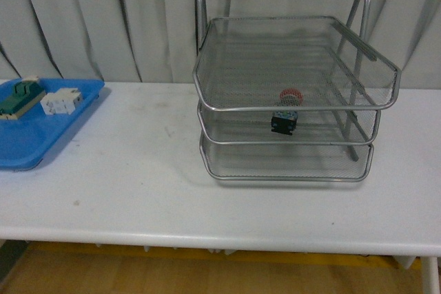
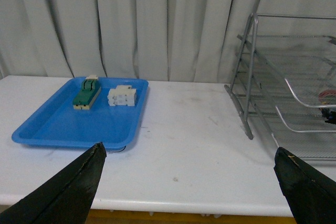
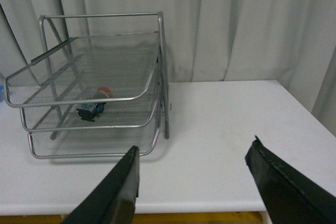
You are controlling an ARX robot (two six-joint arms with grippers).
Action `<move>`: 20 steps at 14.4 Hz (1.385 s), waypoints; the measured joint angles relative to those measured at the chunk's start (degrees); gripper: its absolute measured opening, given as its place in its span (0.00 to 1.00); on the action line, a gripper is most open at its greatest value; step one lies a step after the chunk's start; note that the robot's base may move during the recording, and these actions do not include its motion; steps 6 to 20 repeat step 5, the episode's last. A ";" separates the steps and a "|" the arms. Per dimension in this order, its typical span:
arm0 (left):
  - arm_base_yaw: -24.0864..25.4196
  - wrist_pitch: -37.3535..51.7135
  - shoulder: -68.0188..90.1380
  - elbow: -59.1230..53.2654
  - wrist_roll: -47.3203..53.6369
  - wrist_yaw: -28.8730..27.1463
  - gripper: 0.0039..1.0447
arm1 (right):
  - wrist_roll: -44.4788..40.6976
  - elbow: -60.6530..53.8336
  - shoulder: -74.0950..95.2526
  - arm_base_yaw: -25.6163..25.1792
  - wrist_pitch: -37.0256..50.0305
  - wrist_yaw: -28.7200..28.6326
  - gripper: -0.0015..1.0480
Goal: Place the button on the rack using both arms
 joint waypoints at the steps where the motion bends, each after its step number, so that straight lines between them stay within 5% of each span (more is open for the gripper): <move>1: 0.00 0.00 0.00 0.00 0.00 -0.02 0.94 | 0.02 0.00 0.00 0.00 0.00 0.00 0.69; 3: 0.00 0.00 0.00 0.00 0.00 -0.02 0.94 | 0.02 0.00 0.00 0.00 0.00 0.00 0.93; 20: 0.00 0.00 0.00 0.00 0.00 -0.02 0.94 | 0.02 0.00 0.00 0.00 0.00 0.00 0.93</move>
